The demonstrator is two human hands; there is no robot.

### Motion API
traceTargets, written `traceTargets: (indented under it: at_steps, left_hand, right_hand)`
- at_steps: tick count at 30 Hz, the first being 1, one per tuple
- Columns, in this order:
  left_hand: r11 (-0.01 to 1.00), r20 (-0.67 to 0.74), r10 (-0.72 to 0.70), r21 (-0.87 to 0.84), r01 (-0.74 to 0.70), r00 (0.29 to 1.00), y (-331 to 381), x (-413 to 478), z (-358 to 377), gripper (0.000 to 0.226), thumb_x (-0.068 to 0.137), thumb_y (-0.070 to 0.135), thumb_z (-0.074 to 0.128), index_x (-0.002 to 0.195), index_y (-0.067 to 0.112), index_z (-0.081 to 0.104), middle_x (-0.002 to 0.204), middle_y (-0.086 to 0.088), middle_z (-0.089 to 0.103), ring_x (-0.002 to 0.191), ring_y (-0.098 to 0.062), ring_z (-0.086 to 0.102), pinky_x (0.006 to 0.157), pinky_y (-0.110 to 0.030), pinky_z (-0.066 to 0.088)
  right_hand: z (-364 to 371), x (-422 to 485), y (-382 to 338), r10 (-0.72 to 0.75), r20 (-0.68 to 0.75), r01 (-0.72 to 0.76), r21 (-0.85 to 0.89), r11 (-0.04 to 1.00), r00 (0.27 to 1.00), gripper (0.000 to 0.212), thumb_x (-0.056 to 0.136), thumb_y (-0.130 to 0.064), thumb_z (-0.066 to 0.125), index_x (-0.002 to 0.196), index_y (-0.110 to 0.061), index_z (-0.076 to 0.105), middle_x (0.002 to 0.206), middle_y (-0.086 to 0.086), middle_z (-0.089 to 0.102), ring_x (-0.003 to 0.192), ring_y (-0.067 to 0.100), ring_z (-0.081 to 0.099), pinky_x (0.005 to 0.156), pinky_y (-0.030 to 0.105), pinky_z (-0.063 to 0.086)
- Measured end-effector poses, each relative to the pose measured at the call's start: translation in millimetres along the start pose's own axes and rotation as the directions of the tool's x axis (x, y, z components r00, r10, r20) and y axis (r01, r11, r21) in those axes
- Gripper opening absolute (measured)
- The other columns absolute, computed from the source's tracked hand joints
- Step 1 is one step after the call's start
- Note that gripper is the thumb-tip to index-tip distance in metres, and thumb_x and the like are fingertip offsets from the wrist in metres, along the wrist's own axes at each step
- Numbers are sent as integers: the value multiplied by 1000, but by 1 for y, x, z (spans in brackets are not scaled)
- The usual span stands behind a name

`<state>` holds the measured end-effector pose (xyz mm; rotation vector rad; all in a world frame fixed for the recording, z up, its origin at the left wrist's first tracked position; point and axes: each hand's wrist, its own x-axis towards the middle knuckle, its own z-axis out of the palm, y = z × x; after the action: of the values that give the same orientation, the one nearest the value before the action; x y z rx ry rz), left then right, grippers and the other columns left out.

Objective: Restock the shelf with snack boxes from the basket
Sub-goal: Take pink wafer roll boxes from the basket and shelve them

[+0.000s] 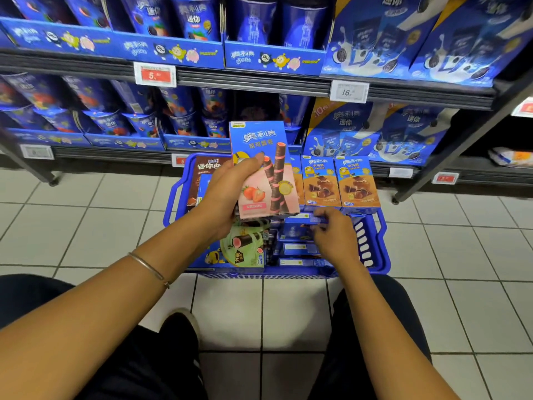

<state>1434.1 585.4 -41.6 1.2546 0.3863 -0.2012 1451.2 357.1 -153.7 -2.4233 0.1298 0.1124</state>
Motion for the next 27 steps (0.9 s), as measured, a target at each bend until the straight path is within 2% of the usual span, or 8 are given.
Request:
traceTargets:
  at_steps: [3, 6, 11, 13, 15, 20, 24, 27]
  left_hand:
    - [1000, -5, -22, -11, 22, 1000, 1, -2, 0, 25, 101, 41, 70, 111, 18, 65, 108, -11, 79, 98, -34, 77, 84, -46, 64]
    - [999, 4, -44, -30, 44, 999, 1, -2, -1, 22, 102, 42, 67, 95, 22, 71, 104, -7, 81, 93, -31, 79, 80, -45, 65]
    - [997, 9, -64, -53, 64, 998, 2, 0, -5, 27, 103, 43, 66, 85, 26, 77, 99, -3, 83, 86, -27, 81, 68, -41, 67]
    - [996, 16, -68, -56, 69, 998, 4, 2, -7, 32, 104, 44, 64, 82, 26, 80, 100, -3, 83, 86, -27, 82, 64, -41, 67]
    - [994, 31, -80, -73, 82, 996, 7, 3, -10, 40, 105, 46, 62, 76, 29, 84, 99, -2, 84, 85, -26, 82, 64, -42, 67]
    - [993, 0, -69, -97, 69, 998, 12, 2, -15, 32, 103, 51, 64, 95, 26, 83, 114, -7, 82, 102, -31, 81, 85, -52, 67]
    - [993, -37, -59, -107, 55, 998, 15, -1, -15, 32, 103, 53, 63, 102, 26, 81, 115, -8, 82, 102, -31, 81, 78, -48, 68]
    - [998, -74, -33, -46, 30, 997, 16, -1, -12, 40, 101, 57, 63, 118, 23, 76, 116, -9, 81, 106, -34, 79, 83, -51, 67]
  right_hand:
    - [6, -2, 6, -101, -23, 93, -241, 966, 995, 48, 85, -13, 75, 130, -21, 61, 128, 4, 61, 118, 29, 53, 96, 46, 50]
    - [11, -5, 9, -137, -2, 122, -438, 890, 991, 57, 83, -17, 73, 136, -25, 55, 134, 2, 50, 121, 29, 43, 98, 44, 41]
    - [7, -5, 8, -50, -22, 37, -397, 917, 999, 40, 87, -30, 76, 125, -30, 64, 132, -1, 52, 128, 29, 40, 111, 49, 28]
    - [-4, -1, 2, -51, 62, 63, -221, 973, 997, 34, 85, -30, 80, 117, -30, 68, 123, -3, 60, 121, 25, 50, 109, 47, 34]
    - [-19, 3, -10, -86, 133, 77, 74, 994, 987, 31, 83, -27, 83, 111, -24, 69, 107, -5, 65, 102, 16, 60, 94, 38, 48]
    - [-51, 10, -45, -148, -47, 155, 275, 949, 988, 28, 84, -33, 82, 107, -26, 67, 94, -6, 64, 83, 0, 59, 70, 24, 48]
    - [-81, 4, -68, 14, -111, 61, 650, 758, 994, 20, 89, -32, 78, 98, -17, 70, 78, 0, 73, 67, 16, 70, 57, 28, 52]
    - [-97, 0, -84, 58, -121, 65, 810, 583, 991, 16, 96, -27, 71, 90, -12, 68, 88, 5, 77, 89, 28, 77, 72, 39, 62]
